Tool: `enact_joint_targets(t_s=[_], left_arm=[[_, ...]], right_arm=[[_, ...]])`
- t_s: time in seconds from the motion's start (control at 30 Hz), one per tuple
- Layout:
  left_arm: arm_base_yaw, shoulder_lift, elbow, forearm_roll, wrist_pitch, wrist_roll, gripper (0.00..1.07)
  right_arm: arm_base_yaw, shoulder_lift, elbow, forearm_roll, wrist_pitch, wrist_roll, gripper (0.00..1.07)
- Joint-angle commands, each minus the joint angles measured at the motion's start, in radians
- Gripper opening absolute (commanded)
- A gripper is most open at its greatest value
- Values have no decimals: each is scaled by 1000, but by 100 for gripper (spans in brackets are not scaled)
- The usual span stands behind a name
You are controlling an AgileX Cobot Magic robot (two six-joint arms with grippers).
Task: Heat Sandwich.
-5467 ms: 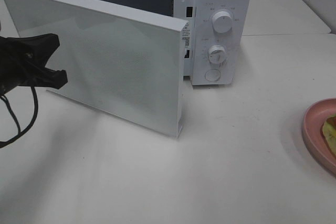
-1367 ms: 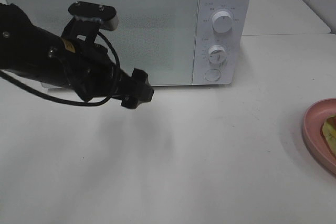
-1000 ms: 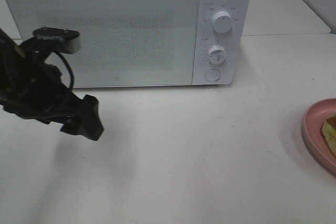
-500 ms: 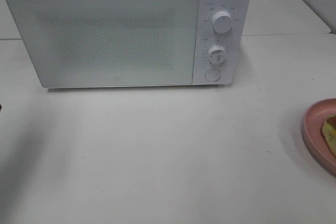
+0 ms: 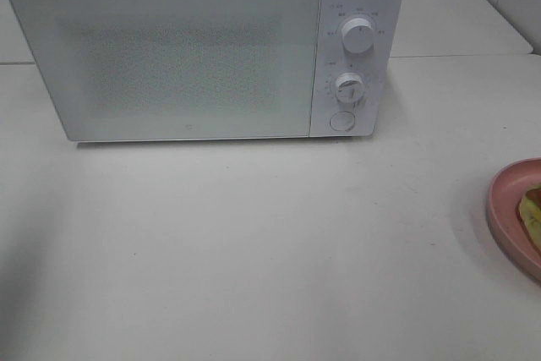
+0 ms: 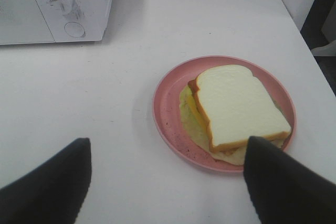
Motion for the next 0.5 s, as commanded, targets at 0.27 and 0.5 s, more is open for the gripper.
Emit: enact_joint_targets(t_s=[0.27, 0.5], left_arm=[[5, -412, 230, 16, 6, -12, 101], [5, -596, 343, 15, 3, -12, 101]], right_arm=[[-8, -26, 1, 1, 0, -11, 76], [-8, -26, 1, 1, 0, -11, 76]])
